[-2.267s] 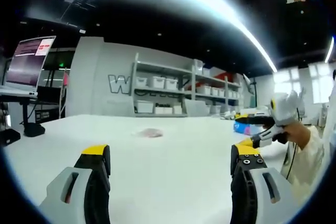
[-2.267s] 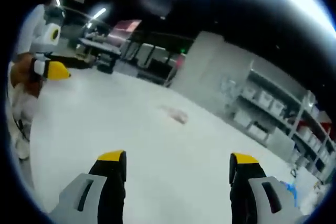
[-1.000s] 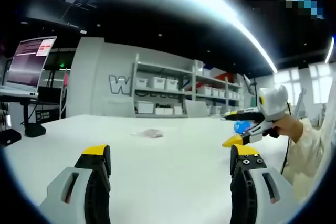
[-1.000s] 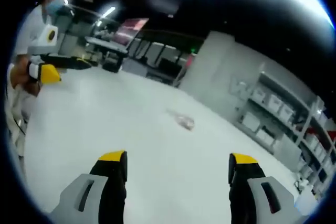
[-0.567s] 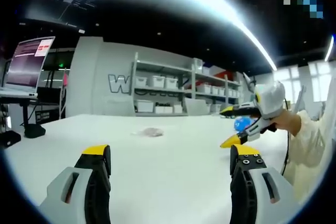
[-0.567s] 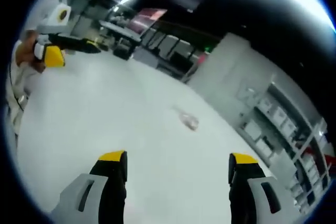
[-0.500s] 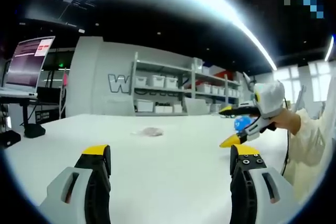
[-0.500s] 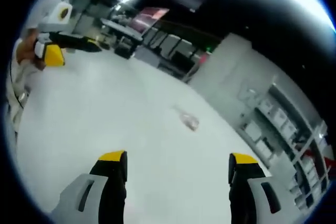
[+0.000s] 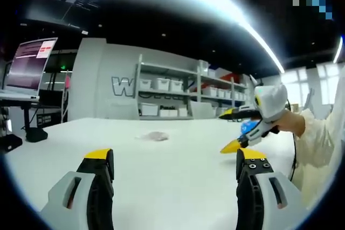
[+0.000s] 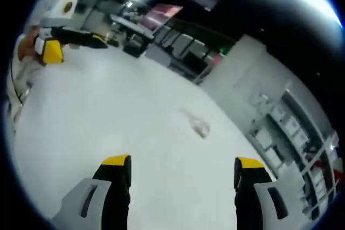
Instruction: Open the resealable bag by pulling the two sides of the seal apart until the entire bag opening is separated and visibly accessible.
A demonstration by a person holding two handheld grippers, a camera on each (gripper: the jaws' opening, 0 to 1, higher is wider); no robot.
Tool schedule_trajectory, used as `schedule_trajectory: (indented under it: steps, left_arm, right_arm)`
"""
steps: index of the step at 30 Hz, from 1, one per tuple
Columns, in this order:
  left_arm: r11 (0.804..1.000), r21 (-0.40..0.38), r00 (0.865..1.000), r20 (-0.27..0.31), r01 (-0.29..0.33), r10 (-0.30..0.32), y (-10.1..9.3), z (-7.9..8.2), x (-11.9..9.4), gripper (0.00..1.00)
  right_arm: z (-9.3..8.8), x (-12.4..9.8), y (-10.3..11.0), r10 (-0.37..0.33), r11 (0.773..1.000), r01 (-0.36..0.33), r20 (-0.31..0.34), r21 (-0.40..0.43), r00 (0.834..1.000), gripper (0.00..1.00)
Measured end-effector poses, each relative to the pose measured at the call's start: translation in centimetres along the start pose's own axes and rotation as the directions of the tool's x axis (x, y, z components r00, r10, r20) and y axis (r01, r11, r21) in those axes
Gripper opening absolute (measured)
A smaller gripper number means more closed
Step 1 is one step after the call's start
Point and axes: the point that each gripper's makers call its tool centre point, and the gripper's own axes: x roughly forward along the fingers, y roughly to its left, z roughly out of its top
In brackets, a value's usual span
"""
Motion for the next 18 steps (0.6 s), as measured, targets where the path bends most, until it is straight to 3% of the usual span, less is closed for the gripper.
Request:
schedule_trajectory:
  steps: [5, 14, 18]
  left_arm:
    - [1.000, -0.003, 1.000, 0.005, -0.001, 0.001, 0.1, 0.1, -0.2, 0.93]
    - [1.000, -0.004, 1.000, 0.006, 0.003, -0.003, -0.1, 0.1, -0.3, 0.93]
    - [1.000, -0.005, 1.000, 0.009, -0.003, 0.003, 0.1, 0.2, -0.4, 0.93]
  right_arm:
    - [0.3, 0.3, 0.0, 0.008, 0.999, -0.009, 0.013, 0.050, 1.000, 0.78]
    - [1.8, 1.6, -0.7, -0.007, 0.974, -0.013, 0.089, 0.225, 0.996, 0.77]
    - [2.2, 2.6, -0.6, -0.008, 0.969, -0.017, 0.099, 0.246, 0.995, 0.76]
